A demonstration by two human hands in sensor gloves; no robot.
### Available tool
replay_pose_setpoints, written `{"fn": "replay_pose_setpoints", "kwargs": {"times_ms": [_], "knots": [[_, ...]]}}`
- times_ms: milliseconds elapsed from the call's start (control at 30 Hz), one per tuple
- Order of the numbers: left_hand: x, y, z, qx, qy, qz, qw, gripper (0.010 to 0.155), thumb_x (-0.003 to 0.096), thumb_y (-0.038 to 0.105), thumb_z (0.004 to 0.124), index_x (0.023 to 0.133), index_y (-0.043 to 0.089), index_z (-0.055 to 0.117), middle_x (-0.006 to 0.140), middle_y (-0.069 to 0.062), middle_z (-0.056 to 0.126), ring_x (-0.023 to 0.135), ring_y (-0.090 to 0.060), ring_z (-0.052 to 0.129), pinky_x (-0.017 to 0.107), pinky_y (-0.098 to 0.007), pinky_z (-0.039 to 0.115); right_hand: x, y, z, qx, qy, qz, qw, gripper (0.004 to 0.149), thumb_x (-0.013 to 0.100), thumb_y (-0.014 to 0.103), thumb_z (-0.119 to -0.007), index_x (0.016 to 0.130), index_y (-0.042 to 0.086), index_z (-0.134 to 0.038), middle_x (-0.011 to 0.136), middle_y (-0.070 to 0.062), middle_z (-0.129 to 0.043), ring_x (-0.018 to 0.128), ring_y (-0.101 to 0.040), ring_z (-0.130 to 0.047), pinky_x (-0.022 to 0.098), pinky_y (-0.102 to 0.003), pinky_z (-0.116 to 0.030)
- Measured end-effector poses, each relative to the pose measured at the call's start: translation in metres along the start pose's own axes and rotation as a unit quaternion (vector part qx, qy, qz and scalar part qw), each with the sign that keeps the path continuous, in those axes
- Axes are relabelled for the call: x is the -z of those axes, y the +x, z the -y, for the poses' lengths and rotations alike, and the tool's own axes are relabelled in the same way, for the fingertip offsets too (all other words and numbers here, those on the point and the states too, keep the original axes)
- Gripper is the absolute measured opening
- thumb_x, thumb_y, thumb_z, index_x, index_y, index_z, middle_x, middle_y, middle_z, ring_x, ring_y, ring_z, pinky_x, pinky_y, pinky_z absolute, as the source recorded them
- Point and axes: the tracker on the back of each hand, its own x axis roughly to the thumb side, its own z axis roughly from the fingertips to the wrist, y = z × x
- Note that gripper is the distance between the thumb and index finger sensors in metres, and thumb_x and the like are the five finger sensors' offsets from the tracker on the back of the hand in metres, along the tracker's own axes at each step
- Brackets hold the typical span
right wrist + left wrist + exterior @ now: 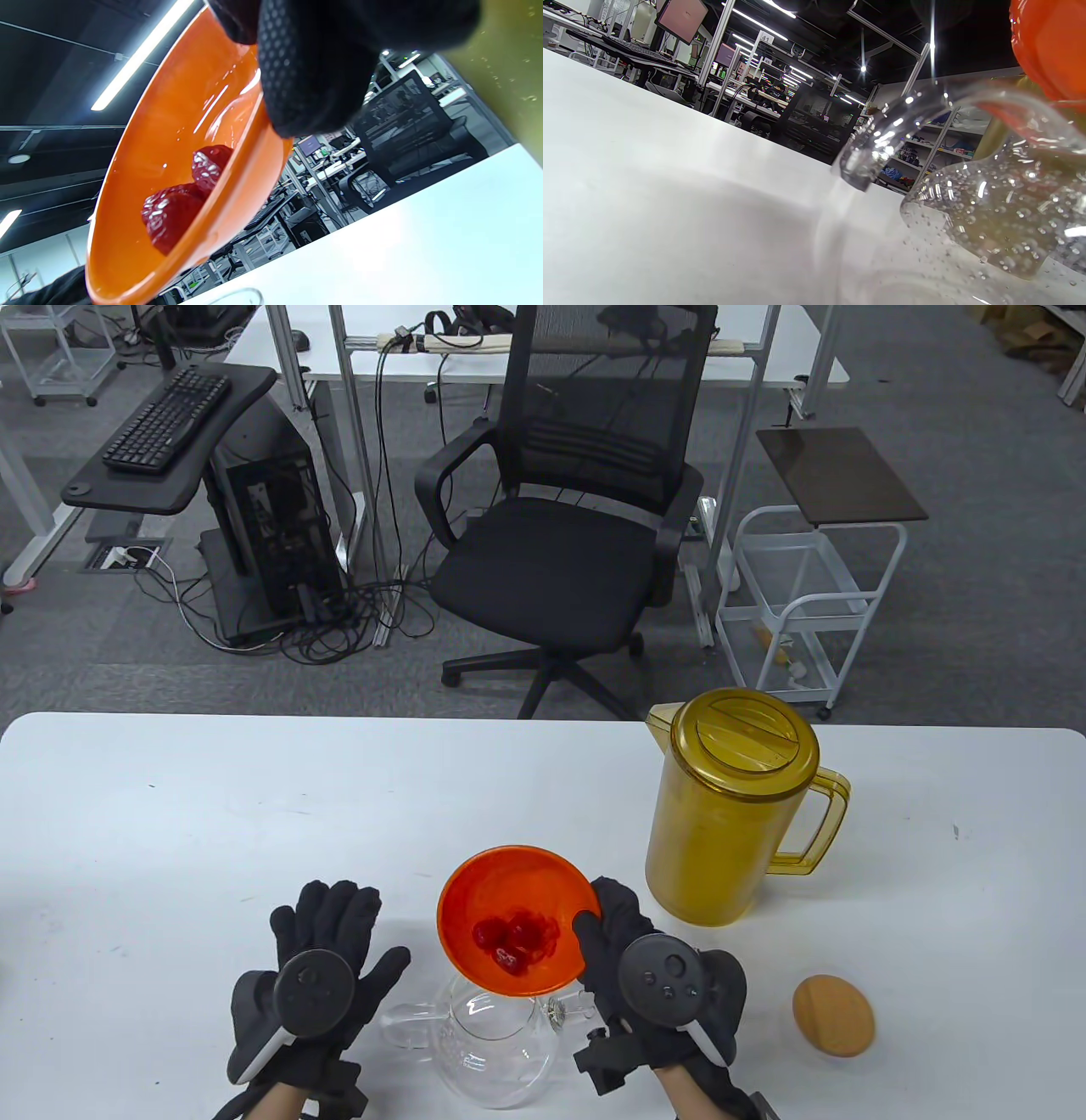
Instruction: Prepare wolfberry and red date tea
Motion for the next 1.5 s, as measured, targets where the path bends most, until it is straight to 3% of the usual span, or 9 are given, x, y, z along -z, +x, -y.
{"fn": "replay_pose_setpoints", "kwargs": {"times_ms": [567, 1500], "knots": [[-0.001, -0.001, -0.002, 0.007, -0.008, -0.010, 1.000, 0.077, 0.0556, 0.058, 0.064, 0.118, 0.021, 0.038, 0.126, -0.010, 0.037, 0.117, -0.045, 0.021, 0.080, -0.054, 0.008, -0.008, 0.003, -0.020, -0.019, -0.002, 0.036, 0.999, 0.046, 0.053, 0.019, -0.072, 0.085, -0.010, -0.056, 0.064, -0.022, -0.087, 0.034, -0.017, -0.109, 0.023, -0.026, -0.095], [0.000, 0.000, -0.004, 0.009, -0.006, -0.006, 1.000, 0.077, 0.0556, 0.058, 0.064, 0.118, 0.022, 0.037, 0.126, -0.010, 0.036, 0.117, -0.044, 0.020, 0.080, -0.053, 0.007, -0.016, 0.015, -0.017, -0.029, -0.024, 0.102, 0.994, 0.044, 0.053, 0.020, -0.071, 0.083, -0.005, -0.052, 0.071, -0.020, -0.084, 0.047, -0.023, -0.109, 0.033, -0.032, -0.096]]}}
